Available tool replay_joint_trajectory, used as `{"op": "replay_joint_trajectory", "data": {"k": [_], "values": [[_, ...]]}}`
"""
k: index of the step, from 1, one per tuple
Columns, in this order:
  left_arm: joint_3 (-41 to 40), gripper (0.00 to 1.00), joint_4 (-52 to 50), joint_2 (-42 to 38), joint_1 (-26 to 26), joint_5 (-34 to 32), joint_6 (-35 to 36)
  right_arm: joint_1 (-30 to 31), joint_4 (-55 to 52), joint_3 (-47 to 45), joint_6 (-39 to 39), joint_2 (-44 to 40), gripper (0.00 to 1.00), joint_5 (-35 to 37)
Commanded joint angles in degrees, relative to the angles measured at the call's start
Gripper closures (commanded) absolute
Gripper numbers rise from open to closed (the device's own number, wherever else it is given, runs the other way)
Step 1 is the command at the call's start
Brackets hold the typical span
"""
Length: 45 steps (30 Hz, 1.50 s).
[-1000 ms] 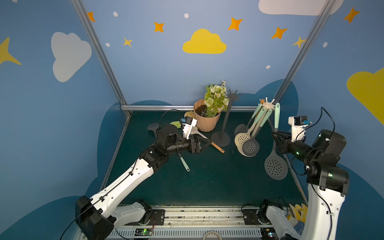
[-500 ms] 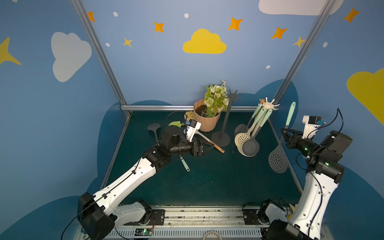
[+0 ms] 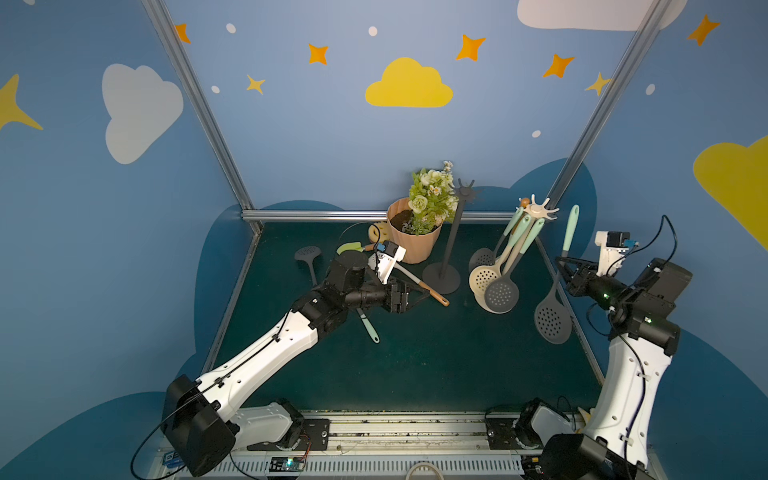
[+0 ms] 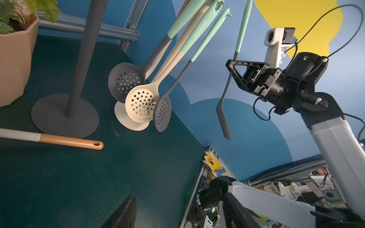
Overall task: Hang the skimmer on the kitchen utensil rack
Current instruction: Hang the skimmer on the rack.
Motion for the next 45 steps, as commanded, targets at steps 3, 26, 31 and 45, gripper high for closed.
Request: {"op": "replay_joint_trajectory", "data": {"k": [3, 26, 31, 45], "values": [[1.1, 0.30, -0.4, -0.8, 0.3, 0.8, 1.5, 3.0, -4.5, 2.6, -5.3, 0.9, 0.91, 3.1], [0.5, 0.33, 0.0, -1.2, 0.3, 1.4, 1.7, 4.3, -6.2, 3.5, -6.1, 2.3, 0.89, 7.2], [0.4, 0.33, 0.0, -1.4, 0.3, 1.4, 1.8, 5.2, -7.1, 4.0, -6.9, 3.2, 0.89, 7.4], [0.2, 0.34, 0.2, -1.6, 0.3, 1.8, 1.7, 6.1, -9.6, 5.5, -7.5, 5.6, 0.89, 7.7]]}}
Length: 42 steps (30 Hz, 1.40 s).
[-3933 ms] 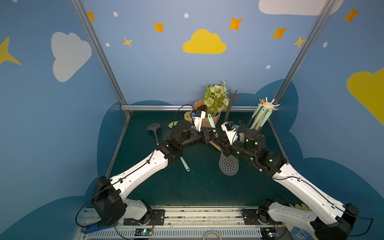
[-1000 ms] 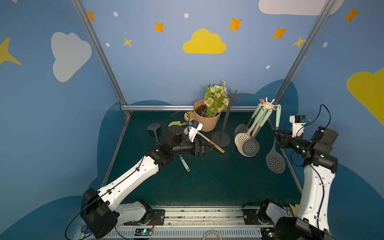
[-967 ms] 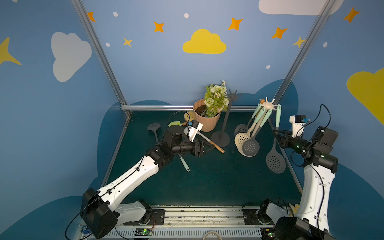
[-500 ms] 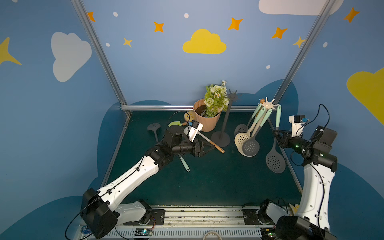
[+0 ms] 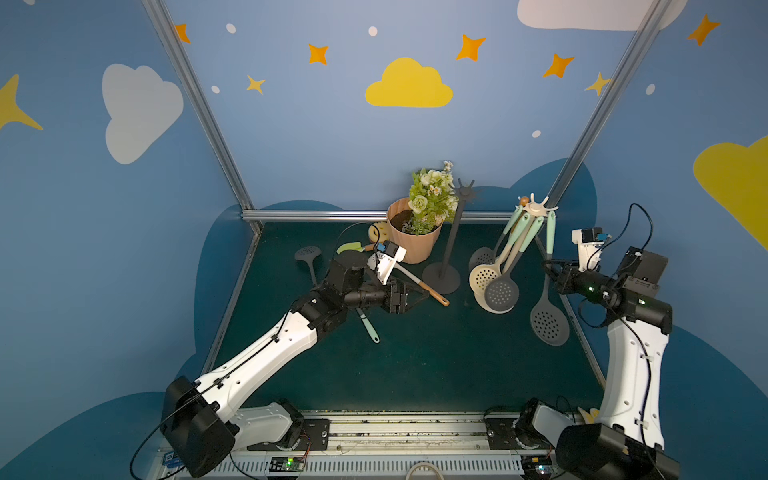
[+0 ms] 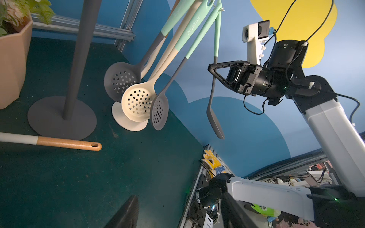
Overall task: Hang the skimmer on the kitchen utensil rack
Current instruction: Hang the skimmer on the rack.
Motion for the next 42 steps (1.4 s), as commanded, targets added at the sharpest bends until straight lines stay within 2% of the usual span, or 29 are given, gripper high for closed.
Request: {"op": "replay_joint_trajectory", "data": {"k": [1, 16, 23, 27, 31, 36, 38, 42], "values": [[0.2, 0.34, 0.2, -1.3, 0.3, 0.8, 0.8, 0.4, -1.3, 1.6, -0.4, 0.7, 0.88, 0.1], [-0.5, 0.34, 0.7, -1.9, 0.3, 0.6, 0.6, 1.5, -2.3, 2.1, -0.1, 2.9, 0.82, 1.4], [-0.3, 0.33, -0.4, -1.8, 0.3, -1.4, 0.6, 1.6, -0.7, 2.5, 2.2, 3.3, 0.67, 3.4], [1.8, 0.24, -5.1, -1.0, 0.3, -5.7, 1.5, 1.7, 2.1, 2.1, 6.2, 2.5, 0.53, 6.3], [2.4, 0.18, -8.4, -0.7, 1.7, -9.7, -0.3, 2.7, 4.8, 0.7, 10.7, -0.7, 0.48, 9.9], [-0.1, 0.11, -12.2, -2.5, 5.5, -13.8, -3.8, 8.7, 6.1, -4.7, 16.7, -8.6, 0.45, 19.8], [-1.0, 0.10, -14.0, -3.3, 6.9, -15.6, -5.2, 13.6, 7.0, -8.6, 19.7, -13.5, 0.46, 26.3], [-1.1, 0.09, -19.7, -3.6, 8.8, -21.2, -6.5, 24.2, 9.3, -15.8, 24.8, -21.2, 0.46, 34.0]]}}
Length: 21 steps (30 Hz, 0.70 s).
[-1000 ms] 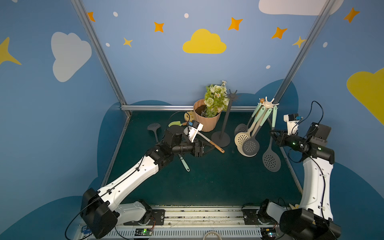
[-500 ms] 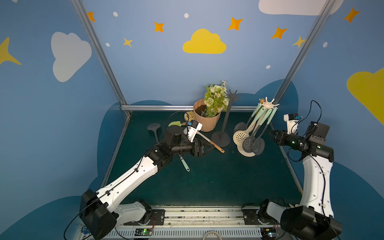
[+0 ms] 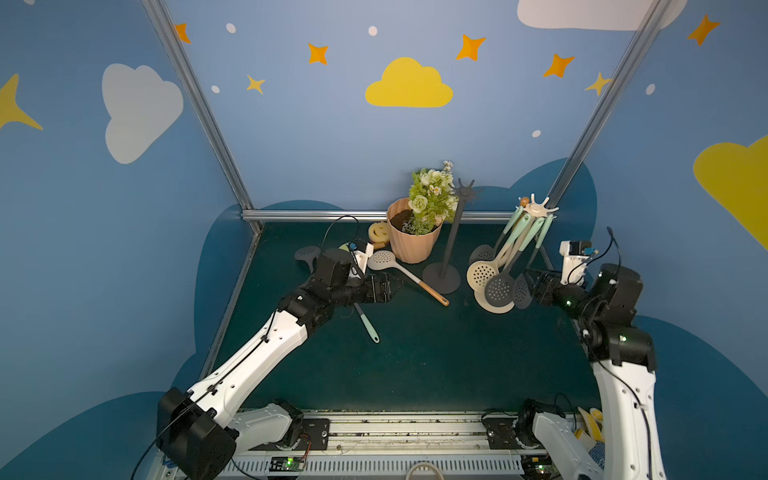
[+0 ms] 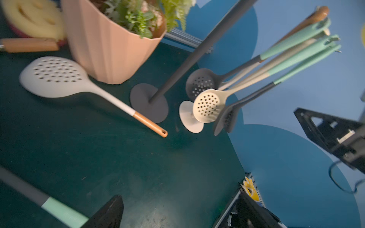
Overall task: Hang the skimmer on the kitchen utensil rack
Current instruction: Hang the skimmer on the rack.
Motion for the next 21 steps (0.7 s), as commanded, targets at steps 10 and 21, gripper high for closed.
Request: {"op": "replay_joint_trajectory", "data": {"k": [10, 21], "values": [[-0.8, 0.09, -12.5, 0.1, 4.5, -15.0, -2.9, 42.7, 7.0, -10.5, 5.2, 2.9, 0.46, 30.5], [-0.8, 0.08, -14.3, -1.1, 7.8, -17.8, 1.4, 46.6, 7.7, -3.5, -1.8, 31.7, 0.44, 27.2]]}}
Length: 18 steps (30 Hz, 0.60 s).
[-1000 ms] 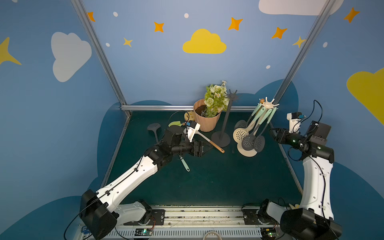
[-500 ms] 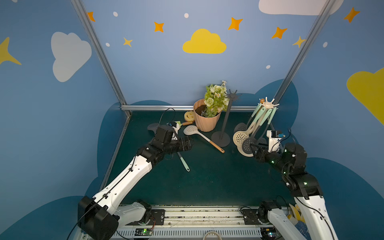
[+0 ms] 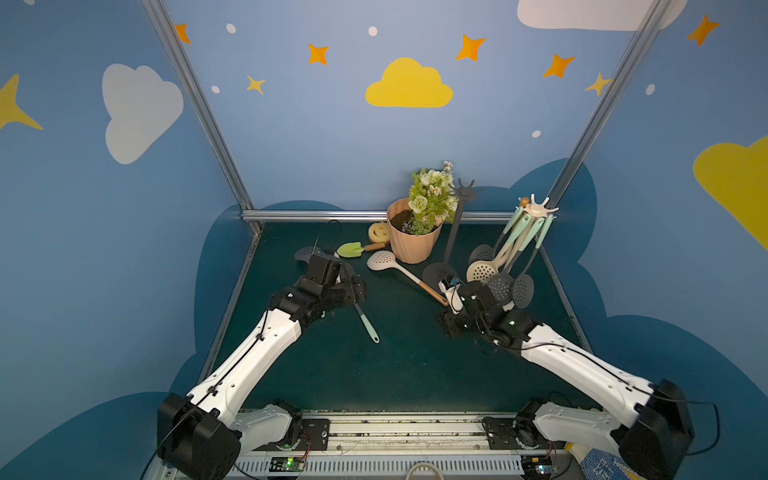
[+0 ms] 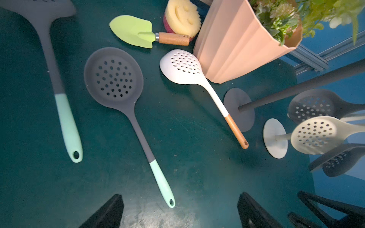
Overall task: Hang the skimmer on the kitchen utensil rack
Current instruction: Hang the skimmer on the rack, then pick up the skimmer from the center of the board.
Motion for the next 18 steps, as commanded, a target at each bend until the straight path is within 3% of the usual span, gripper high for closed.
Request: {"op": "replay_joint_trajectory", "data": {"k": [1, 12, 18], "values": [[-0.3, 0.08, -0.2, -1.4, 1.2, -0.6, 2.1, 0.0, -0.7, 5.4, -4.4, 6.7, 0.44, 1.4], [-2.9, 0.05, 3.0, -3.6, 2.9, -0.4, 6.4, -0.5, -2.5, 21.0, -16.7, 29.2, 0.45, 5.6], [-4.1, 0.05, 4.0, -5.7, 4.5, -0.3, 7.1, -1.7, -1.9, 26.4, -20.1, 35.2, 0.45, 7.6]]}}
